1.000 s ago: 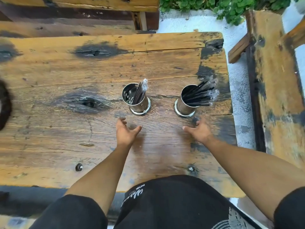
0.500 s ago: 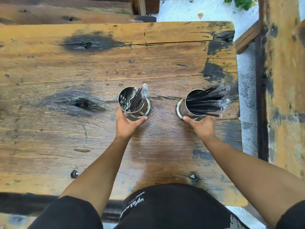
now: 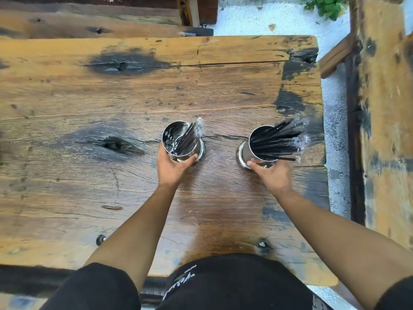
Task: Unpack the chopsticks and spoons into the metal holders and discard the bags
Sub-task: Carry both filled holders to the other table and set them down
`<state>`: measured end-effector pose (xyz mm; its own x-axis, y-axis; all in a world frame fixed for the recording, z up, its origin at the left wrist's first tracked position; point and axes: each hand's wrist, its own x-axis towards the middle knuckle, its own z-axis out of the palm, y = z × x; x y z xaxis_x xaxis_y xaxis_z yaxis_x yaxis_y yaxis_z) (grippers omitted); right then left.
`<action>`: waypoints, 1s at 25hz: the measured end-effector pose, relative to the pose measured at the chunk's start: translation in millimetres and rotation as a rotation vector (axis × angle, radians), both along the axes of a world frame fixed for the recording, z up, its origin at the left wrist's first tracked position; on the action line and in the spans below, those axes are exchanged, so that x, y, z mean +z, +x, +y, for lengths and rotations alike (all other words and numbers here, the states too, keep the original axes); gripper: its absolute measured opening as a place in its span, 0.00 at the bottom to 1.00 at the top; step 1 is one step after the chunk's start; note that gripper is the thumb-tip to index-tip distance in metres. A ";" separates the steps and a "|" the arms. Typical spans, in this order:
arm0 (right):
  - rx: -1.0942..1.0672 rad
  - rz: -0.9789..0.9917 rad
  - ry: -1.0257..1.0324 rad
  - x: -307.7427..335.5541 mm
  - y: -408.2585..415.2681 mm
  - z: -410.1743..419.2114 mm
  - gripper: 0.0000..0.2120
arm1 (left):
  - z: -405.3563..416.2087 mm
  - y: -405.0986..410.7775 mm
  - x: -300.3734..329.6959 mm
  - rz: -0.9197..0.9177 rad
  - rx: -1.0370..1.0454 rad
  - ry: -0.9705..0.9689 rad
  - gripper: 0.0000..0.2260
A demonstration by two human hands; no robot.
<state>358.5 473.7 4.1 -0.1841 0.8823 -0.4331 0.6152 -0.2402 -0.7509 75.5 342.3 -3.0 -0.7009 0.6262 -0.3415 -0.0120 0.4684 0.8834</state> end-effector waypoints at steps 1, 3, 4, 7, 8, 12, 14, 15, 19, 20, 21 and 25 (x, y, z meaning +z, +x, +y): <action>0.022 -0.003 0.011 1.2 -0.2 -3.1 0.18 | -1.4 1.6 2.8 0.012 0.003 0.005 0.41; 0.050 0.007 0.020 5.0 0.4 -10.3 0.22 | -6.0 7.6 11.7 0.033 0.007 0.014 0.38; 0.049 0.011 0.032 8.4 0.4 -14.9 0.24 | -9.3 11.5 16.9 0.042 0.006 0.018 0.38; 0.068 0.032 0.067 18.4 0.8 -29.6 0.18 | -25.7 22.2 26.7 0.093 0.002 0.006 0.36; 0.073 0.029 0.088 24.5 1.8 -36.1 0.15 | -32.5 25.3 30.0 0.119 0.002 0.009 0.36; 0.128 0.049 0.159 38.6 8.1 -60.7 0.13 | -57.7 38.5 45.5 0.150 -0.009 0.028 0.40; 0.155 0.051 0.152 43.7 10.2 -75.2 0.14 | -73.3 44.9 55.2 0.167 -0.018 0.032 0.40; 0.164 0.064 0.147 42.5 11.0 -81.1 0.16 | -80.2 47.0 58.8 0.173 -0.017 0.032 0.39; 0.189 0.095 0.159 40.4 10.2 -105.1 0.23 | -111.3 50.4 70.9 0.243 -0.010 0.024 0.39; 0.201 0.096 0.156 43.8 8.6 -111.6 0.24 | -119.5 50.4 73.8 0.265 -0.005 0.015 0.39; 0.214 0.096 0.159 45.9 7.0 -118.2 0.24 | -127.5 50.8 77.6 0.280 0.003 0.005 0.39; 0.241 0.112 0.173 53.4 0.8 -139.0 0.27 | -155.6 54.2 85.1 0.295 0.039 0.017 0.37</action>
<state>359.3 334.7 57.5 -0.4351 0.8662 -0.2455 0.5505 0.0401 -0.8339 129.7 186.7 82.2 -0.7918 0.6010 -0.1089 0.2290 0.4574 0.8593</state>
